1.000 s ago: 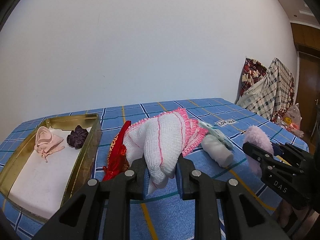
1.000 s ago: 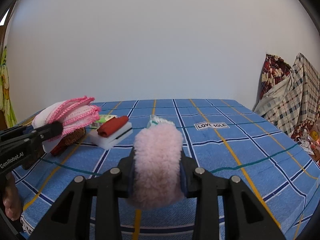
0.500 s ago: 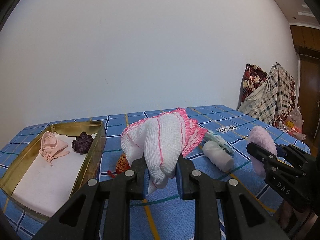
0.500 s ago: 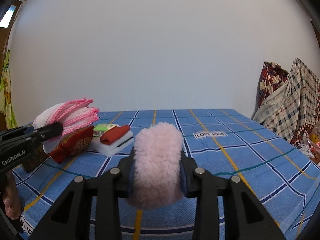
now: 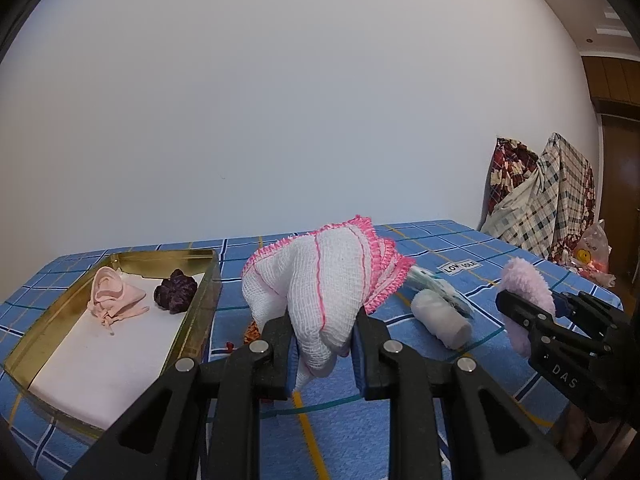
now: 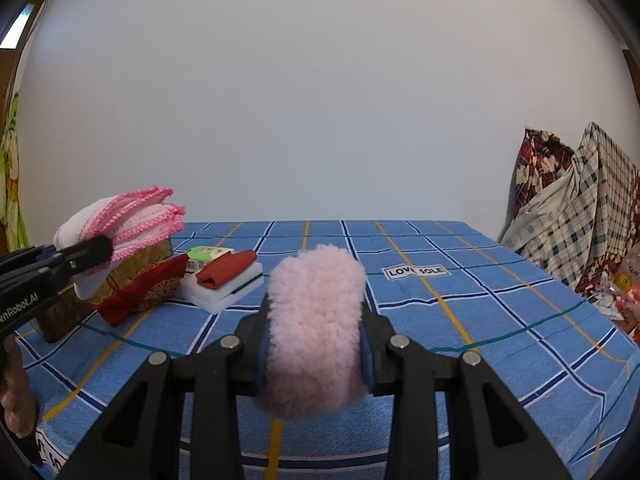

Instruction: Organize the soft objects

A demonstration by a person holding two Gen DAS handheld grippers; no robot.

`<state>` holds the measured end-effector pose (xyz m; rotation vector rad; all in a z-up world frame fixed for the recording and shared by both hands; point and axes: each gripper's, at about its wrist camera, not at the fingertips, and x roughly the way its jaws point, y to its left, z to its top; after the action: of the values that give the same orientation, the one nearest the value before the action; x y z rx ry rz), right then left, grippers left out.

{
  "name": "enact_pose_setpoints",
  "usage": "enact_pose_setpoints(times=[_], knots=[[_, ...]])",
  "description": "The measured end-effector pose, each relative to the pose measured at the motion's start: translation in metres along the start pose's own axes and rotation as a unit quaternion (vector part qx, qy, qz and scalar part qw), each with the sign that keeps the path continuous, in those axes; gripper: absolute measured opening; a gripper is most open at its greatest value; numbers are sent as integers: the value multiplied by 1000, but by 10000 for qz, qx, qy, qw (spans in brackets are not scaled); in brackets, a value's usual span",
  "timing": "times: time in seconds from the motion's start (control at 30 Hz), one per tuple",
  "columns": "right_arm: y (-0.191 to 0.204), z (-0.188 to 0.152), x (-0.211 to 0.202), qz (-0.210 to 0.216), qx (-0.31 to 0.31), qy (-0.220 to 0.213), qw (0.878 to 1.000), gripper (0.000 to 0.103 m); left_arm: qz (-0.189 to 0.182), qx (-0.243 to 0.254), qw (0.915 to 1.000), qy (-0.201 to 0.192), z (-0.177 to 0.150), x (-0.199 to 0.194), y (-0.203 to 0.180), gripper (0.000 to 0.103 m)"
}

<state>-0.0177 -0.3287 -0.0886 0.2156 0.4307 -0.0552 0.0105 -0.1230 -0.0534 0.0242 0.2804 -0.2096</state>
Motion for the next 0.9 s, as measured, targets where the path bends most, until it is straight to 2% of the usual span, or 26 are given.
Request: enact_pose_setpoints(times=[0.27, 0.67, 0.9], knots=[[21, 9, -4, 33, -266, -185, 9995, 35, 113, 34, 9999, -31, -1, -3, 0, 23], [34, 17, 9, 640, 9, -231, 9977, 35, 286, 138, 9993, -193, -4, -13, 5, 23], [35, 15, 11, 756, 167, -171, 9969, 35, 413, 134, 9987, -279, -6, -21, 14, 23]])
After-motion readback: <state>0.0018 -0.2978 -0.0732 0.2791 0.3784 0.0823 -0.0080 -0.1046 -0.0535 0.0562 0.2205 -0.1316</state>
